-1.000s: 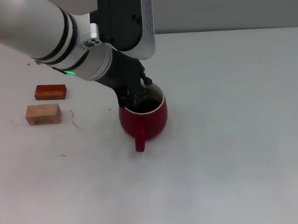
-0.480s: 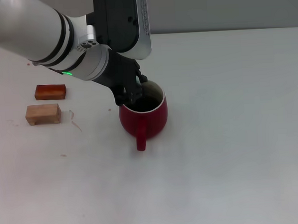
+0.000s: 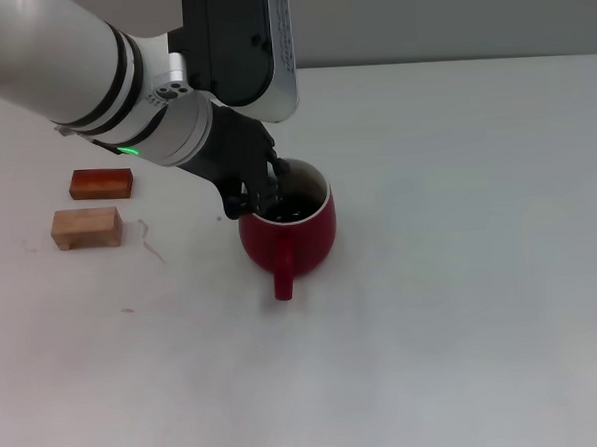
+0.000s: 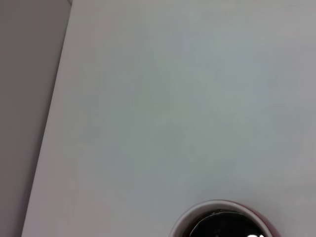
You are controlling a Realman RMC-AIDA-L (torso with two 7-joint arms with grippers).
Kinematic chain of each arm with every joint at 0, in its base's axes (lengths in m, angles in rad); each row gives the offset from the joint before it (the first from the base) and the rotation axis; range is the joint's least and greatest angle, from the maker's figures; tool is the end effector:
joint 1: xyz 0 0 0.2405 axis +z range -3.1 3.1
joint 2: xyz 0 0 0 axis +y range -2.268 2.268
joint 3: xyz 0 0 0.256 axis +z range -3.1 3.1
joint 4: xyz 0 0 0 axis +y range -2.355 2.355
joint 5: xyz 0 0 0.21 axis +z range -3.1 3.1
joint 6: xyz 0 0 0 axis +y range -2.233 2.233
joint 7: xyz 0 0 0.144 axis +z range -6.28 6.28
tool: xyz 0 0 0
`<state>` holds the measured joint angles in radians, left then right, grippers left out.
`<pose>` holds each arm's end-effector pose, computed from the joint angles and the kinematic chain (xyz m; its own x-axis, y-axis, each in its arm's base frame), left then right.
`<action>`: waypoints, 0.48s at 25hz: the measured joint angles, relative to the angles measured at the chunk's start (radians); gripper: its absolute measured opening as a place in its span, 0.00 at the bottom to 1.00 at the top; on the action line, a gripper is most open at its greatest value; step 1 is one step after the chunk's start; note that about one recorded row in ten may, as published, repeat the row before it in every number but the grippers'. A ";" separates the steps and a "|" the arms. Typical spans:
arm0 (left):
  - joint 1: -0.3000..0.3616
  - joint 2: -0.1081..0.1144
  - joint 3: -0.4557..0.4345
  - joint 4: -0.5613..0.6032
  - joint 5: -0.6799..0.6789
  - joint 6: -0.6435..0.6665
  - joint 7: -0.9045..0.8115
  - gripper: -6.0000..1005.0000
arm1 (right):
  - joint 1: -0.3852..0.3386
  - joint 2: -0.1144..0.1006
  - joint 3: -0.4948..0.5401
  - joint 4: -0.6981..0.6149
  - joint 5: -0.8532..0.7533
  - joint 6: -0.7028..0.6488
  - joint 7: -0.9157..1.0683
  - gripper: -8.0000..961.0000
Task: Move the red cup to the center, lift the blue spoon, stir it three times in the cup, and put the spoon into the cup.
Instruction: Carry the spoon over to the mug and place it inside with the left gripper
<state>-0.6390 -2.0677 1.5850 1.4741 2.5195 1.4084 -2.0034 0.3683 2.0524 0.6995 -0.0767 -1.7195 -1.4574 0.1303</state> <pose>-0.1136 0.3583 -0.0226 0.9251 -0.1165 -0.3615 -0.2211 -0.9391 -0.2631 0.3978 0.2722 0.0948 0.7986 0.2263 -0.5577 -0.6012 0.3425 -0.7220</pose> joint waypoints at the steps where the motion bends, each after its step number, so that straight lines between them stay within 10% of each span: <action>1: -0.001 0.000 -0.003 0.000 0.000 0.004 -0.003 0.27 | 0.000 0.000 0.000 0.000 0.000 0.000 0.000 0.60; 12: 0.006 0.002 -0.029 0.015 -0.005 0.015 -0.018 0.29 | 0.003 -0.003 0.000 -0.002 0.000 0.000 0.000 0.60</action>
<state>-0.6333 -2.0654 1.5560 1.4893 2.5142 1.4237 -2.0213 0.3712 2.0492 0.6995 -0.0790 -1.7195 -1.4571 0.1303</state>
